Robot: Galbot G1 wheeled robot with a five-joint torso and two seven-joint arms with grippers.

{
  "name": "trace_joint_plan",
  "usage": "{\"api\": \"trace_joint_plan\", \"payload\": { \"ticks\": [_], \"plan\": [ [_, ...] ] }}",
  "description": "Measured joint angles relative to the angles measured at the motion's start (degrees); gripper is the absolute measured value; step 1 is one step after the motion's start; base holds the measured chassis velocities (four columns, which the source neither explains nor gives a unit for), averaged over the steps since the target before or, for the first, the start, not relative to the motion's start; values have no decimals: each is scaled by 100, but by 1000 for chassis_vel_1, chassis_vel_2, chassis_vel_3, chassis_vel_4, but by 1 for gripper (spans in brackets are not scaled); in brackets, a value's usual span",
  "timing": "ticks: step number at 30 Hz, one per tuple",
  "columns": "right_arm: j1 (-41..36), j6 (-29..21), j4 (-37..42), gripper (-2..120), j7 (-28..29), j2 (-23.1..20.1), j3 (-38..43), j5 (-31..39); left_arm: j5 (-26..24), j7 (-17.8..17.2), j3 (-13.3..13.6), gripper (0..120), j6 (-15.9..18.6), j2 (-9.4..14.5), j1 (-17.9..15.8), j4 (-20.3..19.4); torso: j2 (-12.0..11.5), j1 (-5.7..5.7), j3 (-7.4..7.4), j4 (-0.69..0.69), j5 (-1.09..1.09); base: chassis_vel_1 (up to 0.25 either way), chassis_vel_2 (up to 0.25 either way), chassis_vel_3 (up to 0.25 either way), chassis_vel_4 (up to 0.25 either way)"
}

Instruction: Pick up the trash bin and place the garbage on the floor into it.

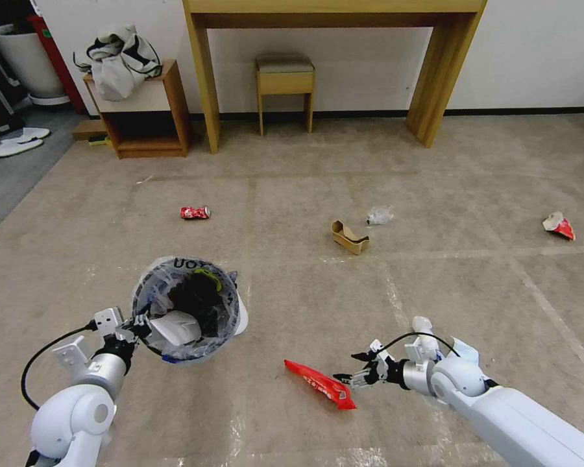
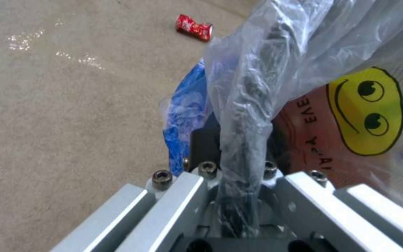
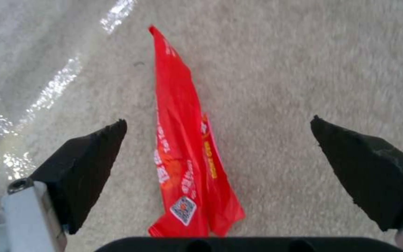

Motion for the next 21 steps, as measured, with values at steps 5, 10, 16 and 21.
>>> {"api": "trace_joint_plan", "payload": {
  "ticks": [5,10,16,21],
  "plan": [
    [15,-10,-224,100,21,115,-44,-3,-18,-1,-17,0,3,16,33,-23,0,0,0,0,0,0,0,0,0],
    [73,2,-406,100,-19,199,-116,-24,-18,14,-32,0,1,12,64,-27,0,0,0,0,-1,0,0,0,0],
    [208,72,-874,100,-90,473,-242,-180,-6,21,-8,0,-2,-47,61,-28,0,0,0,0,0,0,0,0,0],
    [266,156,-1170,100,-132,625,-317,-399,-11,25,-12,0,-7,-34,39,9,0,0,0,0,0,0,0,0,0]
  ]
}}
